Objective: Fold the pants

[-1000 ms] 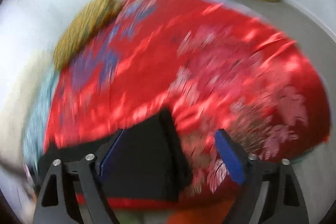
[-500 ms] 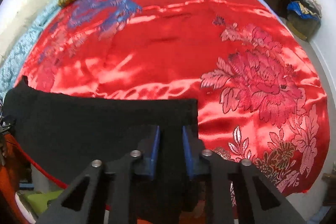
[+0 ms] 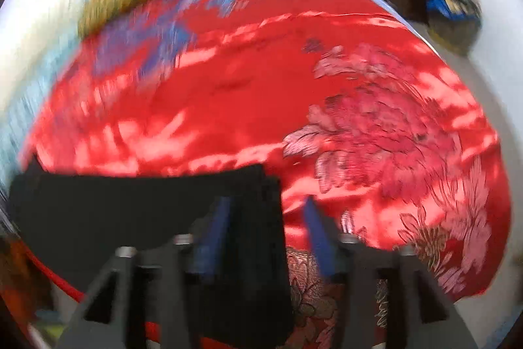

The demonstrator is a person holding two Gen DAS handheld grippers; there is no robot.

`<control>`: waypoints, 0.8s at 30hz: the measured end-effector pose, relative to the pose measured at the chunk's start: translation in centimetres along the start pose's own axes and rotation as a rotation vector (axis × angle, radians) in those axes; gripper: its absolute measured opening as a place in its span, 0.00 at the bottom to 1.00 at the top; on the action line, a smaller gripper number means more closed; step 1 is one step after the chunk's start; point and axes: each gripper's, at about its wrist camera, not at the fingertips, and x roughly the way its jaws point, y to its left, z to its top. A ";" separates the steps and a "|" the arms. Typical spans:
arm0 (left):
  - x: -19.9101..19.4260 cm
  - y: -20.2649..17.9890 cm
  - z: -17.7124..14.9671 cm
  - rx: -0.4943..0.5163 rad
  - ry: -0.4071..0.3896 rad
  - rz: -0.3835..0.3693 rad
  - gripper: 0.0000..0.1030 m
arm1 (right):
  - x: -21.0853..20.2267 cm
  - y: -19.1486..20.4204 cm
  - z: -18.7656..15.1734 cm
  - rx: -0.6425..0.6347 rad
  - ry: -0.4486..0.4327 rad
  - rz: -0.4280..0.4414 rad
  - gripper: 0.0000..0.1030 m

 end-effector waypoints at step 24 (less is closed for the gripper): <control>0.8 1.5 0.2 -0.076 0.020 -0.029 0.99 | 1.4 -1.0 -3.6 0.308 0.106 0.503 0.13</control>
